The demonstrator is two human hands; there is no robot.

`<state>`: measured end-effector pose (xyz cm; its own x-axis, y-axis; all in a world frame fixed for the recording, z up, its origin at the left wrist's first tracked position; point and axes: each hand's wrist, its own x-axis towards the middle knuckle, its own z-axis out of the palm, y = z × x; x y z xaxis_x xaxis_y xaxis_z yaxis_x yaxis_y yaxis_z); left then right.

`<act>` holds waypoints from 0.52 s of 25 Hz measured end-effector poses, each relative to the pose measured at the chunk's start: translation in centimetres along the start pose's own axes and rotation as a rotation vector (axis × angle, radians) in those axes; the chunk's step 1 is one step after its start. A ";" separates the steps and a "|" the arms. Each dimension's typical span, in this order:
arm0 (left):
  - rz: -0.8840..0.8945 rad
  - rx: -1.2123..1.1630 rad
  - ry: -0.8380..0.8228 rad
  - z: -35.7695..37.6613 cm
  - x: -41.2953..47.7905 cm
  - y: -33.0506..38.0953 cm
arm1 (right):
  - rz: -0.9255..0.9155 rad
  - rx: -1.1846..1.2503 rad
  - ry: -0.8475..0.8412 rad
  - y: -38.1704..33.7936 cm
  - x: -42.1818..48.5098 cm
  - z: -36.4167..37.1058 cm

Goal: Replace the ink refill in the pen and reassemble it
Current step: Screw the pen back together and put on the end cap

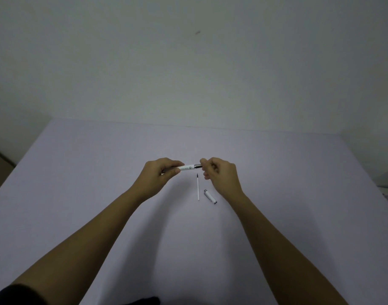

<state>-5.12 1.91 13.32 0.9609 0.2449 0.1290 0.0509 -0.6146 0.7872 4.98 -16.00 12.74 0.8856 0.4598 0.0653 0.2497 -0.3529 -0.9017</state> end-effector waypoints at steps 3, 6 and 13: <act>0.007 -0.010 0.013 -0.2 -0.2 -0.1 | -0.030 -0.066 0.034 -0.7 0.2 0.2; -0.002 -0.011 0.062 -0.5 -0.2 -0.1 | -0.055 -0.021 -0.040 -1.3 0.3 0.0; 0.021 -0.037 0.025 -1.2 -0.6 -0.5 | -0.072 -0.168 -0.111 -2.3 0.3 -0.3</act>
<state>-6.07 2.93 13.54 0.9545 0.2514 0.1606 0.0204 -0.5921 0.8056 4.75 -15.25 14.98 0.8167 0.5727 0.0709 0.3808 -0.4427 -0.8118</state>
